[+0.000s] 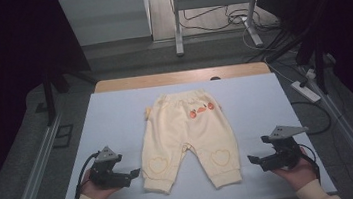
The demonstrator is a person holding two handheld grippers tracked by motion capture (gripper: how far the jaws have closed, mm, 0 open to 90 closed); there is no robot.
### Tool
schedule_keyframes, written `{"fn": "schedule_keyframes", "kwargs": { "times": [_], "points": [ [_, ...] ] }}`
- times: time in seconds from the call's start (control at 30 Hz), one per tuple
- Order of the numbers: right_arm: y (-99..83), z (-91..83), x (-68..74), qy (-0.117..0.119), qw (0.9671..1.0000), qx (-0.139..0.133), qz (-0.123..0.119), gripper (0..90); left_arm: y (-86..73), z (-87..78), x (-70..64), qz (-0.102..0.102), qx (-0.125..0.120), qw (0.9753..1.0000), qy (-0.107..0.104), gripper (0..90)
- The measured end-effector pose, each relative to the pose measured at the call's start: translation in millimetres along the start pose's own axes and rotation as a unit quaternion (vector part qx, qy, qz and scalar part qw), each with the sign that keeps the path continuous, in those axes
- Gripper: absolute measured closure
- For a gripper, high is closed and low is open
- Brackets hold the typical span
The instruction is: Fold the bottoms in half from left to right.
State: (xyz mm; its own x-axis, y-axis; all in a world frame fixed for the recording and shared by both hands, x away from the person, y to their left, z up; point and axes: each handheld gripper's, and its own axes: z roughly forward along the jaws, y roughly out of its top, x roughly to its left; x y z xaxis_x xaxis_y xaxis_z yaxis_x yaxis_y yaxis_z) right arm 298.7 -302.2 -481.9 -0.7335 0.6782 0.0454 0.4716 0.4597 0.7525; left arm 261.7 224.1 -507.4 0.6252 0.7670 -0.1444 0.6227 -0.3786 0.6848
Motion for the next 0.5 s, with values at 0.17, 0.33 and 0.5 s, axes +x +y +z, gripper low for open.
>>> {"fn": "schedule_keyframes", "kwargs": {
  "times": [0.17, 0.33, 0.5],
  "points": [
    [0.9, 0.6, 2.7, 0.002, 1.0, -0.002, -0.002, 9.3, 1.0, 0.4, 1.3, -0.002, -0.002, 1.0, 0.0, 9.8],
    [1.6, 3.5, 5.8, 0.006, 1.0, 0.0, -0.005, 9.3, 2.8, 2.6, 2.1, -0.003, 0.0, 1.0, -0.003, 9.9],
    [2.8, 3.5, 7.4, 0.009, 0.9999, -0.003, -0.005, 9.3, 4.4, 3.6, 3.2, -0.002, 0.001, 1.0, -0.004, 10.1]
  ]
}}
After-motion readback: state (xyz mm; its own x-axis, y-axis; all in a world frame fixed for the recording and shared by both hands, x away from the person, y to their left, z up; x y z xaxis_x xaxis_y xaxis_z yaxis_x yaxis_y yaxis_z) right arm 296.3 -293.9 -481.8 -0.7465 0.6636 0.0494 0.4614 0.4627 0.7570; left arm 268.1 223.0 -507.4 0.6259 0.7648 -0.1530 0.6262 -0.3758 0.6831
